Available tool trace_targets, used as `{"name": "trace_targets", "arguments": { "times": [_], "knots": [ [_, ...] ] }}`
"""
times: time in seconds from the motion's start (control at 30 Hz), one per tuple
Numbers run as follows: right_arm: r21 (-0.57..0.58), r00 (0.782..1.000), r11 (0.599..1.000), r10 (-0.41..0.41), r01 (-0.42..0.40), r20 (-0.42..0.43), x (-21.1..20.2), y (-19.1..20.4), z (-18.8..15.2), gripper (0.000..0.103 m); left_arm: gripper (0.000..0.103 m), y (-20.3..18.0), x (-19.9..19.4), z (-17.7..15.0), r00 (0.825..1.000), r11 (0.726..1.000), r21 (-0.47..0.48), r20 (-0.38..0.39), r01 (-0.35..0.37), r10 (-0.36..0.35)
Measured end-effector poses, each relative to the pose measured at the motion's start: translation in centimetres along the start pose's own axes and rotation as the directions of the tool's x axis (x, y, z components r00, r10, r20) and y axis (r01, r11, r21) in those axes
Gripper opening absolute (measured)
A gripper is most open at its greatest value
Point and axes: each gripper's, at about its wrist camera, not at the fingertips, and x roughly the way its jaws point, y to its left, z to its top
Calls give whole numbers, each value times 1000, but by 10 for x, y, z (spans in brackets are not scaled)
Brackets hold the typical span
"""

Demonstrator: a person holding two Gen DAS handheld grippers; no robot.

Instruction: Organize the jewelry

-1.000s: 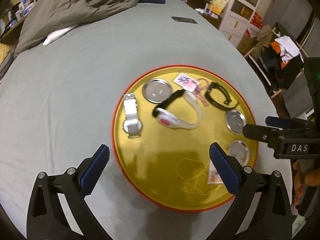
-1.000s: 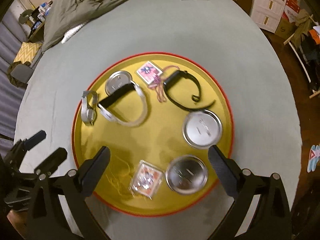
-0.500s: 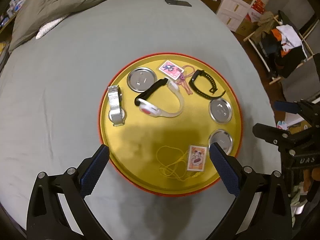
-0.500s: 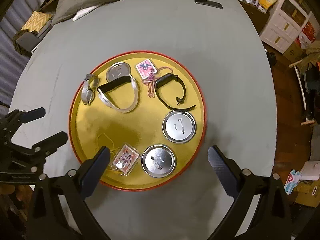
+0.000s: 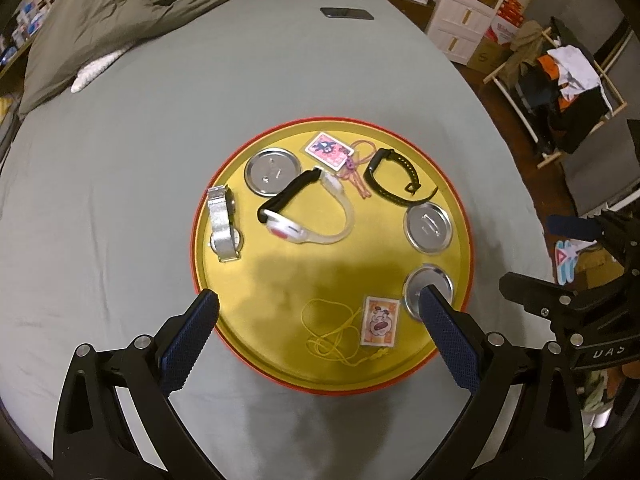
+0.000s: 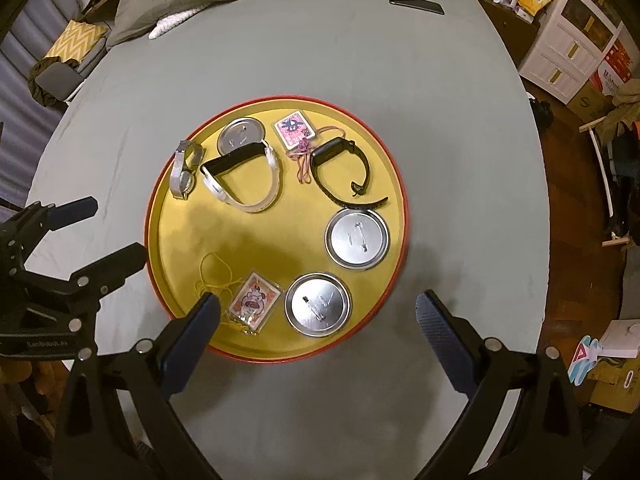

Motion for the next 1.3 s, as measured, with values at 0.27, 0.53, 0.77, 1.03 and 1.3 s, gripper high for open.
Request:
{"name": "trace_targets", "arguments": {
  "times": [0.27,0.53,0.77,1.03,1.3],
  "knots": [
    [-5,1000,1000,2,-2,7,-2,0,1,94,97,0,0,-1,1000,1000,5,-2,-2,2],
    [-1,1000,1000,7,-7,11,-3,0,1,94,97,-3,2,0,1000,1000,7,-5,-7,7],
    [2,1000,1000,12,-12,12,0,-1,2,94,97,-5,5,2,1000,1000,9,-6,-9,9],
    [4,1000,1000,17,-17,9,9,-3,4,94,97,-5,17,4,1000,1000,0,-23,-18,18],
    [2,1000,1000,29,-29,-10,24,-14,10,94,97,-3,32,12,999,1000,-21,-40,-22,21]
  ]
}}
